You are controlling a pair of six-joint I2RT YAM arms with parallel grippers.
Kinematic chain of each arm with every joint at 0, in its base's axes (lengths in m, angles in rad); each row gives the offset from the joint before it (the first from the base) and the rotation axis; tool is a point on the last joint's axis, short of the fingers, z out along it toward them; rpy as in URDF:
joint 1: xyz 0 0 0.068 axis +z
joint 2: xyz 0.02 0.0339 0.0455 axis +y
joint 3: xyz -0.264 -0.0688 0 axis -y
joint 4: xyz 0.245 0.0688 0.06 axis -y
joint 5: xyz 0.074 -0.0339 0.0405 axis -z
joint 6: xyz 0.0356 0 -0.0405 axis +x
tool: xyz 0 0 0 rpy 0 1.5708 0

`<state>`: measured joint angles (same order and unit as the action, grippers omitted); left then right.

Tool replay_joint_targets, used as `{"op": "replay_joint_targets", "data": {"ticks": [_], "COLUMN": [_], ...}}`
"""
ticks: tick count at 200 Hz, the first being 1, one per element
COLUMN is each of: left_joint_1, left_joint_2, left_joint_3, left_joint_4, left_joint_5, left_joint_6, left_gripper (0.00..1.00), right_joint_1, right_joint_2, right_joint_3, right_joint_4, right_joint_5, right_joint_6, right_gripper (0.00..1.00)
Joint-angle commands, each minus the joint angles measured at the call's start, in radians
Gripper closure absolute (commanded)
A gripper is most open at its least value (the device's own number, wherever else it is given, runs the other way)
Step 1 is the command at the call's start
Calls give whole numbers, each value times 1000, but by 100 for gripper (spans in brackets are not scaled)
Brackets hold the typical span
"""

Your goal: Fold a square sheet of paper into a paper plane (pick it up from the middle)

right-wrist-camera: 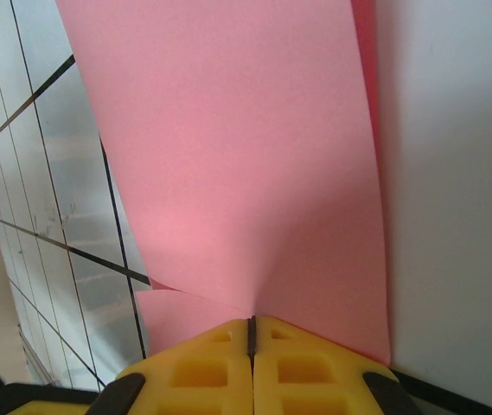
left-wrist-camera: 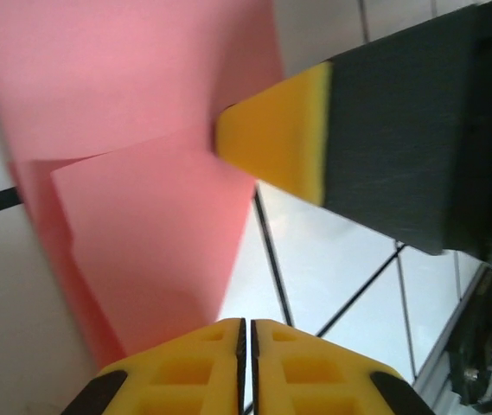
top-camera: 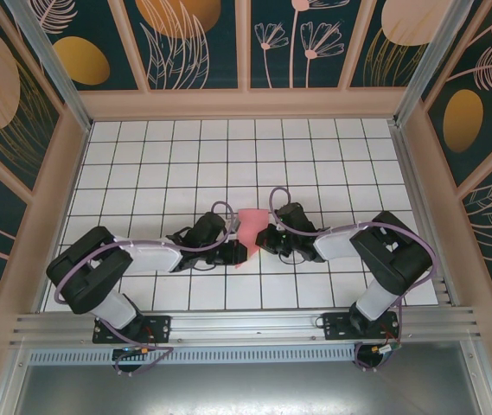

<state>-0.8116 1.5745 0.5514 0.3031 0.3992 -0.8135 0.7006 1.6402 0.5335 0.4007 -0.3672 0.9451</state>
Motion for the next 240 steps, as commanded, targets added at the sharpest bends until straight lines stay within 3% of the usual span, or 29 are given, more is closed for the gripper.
{"op": "replay_joint_targets", "data": {"ticks": [1, 52, 102, 171, 212, 240], "left_joint_1": [1, 1, 2, 1, 0, 0], "left_joint_2": [23, 78, 80, 39, 40, 50], "left_joint_3": [-9, -78, -97, -88, -112, -122], "left_joint_4": [-11, -53, -59, -85, -90, -85], "left_joint_5": [-70, -120, -133, -171, -219, -220], "left_joint_6": [-12, 8, 11, 10, 6, 14], "left_gripper": [89, 93, 95, 98, 100, 100], "right_joint_1": [5, 10, 79, 99, 66, 39], "right_joint_2": [20, -26, -77, 15, 11, -15], "right_joint_3": [-5, 61, 78, 49, -92, -124], "right_joint_4": [-44, -80, -41, 30, 196, 218], "right_joint_5": [28, 3, -4, 14, 54, 44], "right_joint_6": [-14, -60, -54, -24, 34, 16], "right_gripper": [92, 89, 88, 92, 93, 92]}}
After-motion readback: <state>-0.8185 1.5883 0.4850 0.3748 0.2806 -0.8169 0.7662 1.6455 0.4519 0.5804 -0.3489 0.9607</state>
